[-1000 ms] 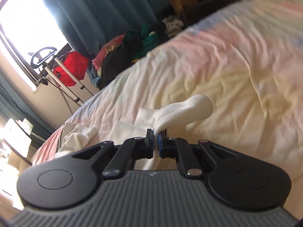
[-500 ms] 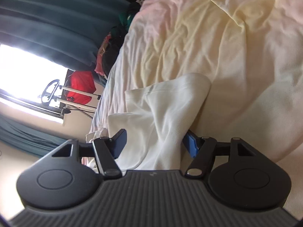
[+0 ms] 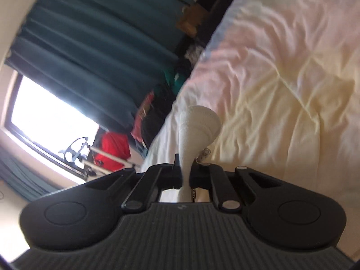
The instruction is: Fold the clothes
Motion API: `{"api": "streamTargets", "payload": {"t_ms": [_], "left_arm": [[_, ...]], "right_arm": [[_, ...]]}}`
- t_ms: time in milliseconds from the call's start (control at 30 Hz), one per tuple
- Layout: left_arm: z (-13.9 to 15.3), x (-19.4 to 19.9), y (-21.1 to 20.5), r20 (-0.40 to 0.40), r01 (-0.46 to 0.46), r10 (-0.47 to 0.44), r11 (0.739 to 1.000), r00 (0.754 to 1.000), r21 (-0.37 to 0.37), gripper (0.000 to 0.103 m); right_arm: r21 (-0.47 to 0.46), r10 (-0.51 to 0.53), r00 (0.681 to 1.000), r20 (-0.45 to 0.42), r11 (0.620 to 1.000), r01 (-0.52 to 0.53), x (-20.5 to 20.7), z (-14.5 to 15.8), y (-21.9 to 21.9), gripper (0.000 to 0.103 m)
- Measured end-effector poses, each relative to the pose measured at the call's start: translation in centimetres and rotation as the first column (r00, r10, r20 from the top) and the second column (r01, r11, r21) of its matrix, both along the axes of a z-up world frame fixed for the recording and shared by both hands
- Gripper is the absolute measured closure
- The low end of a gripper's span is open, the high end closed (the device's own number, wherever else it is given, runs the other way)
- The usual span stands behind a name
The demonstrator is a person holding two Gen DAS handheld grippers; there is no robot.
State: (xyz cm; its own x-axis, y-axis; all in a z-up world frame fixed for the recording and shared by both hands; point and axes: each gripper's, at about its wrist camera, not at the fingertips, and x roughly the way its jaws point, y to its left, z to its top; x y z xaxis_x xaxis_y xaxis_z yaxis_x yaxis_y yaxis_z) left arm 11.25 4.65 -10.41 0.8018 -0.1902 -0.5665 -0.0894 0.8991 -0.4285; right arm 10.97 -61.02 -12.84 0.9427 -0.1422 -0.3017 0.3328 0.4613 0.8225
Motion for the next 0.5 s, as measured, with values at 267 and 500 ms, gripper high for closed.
{"api": "streamTargets", "payload": {"t_ms": [267, 500], "left_arm": [[-2.0, 0.0, 10.2, -0.201, -0.369, 0.316, 0.865, 0.927, -0.340, 0.004], [-3.5, 1.7, 16.6, -0.299, -0.506, 0.411, 0.641, 0.861, -0.576, 0.005]], "right_arm": [[0.110, -0.108, 0.978, -0.177, 0.986, 0.128, -1.7, -5.0, -3.9, 0.097], [-0.038, -0.094, 0.971, -0.219, 0.995, 0.087, -0.7, -4.0, -2.6, 0.097]]}}
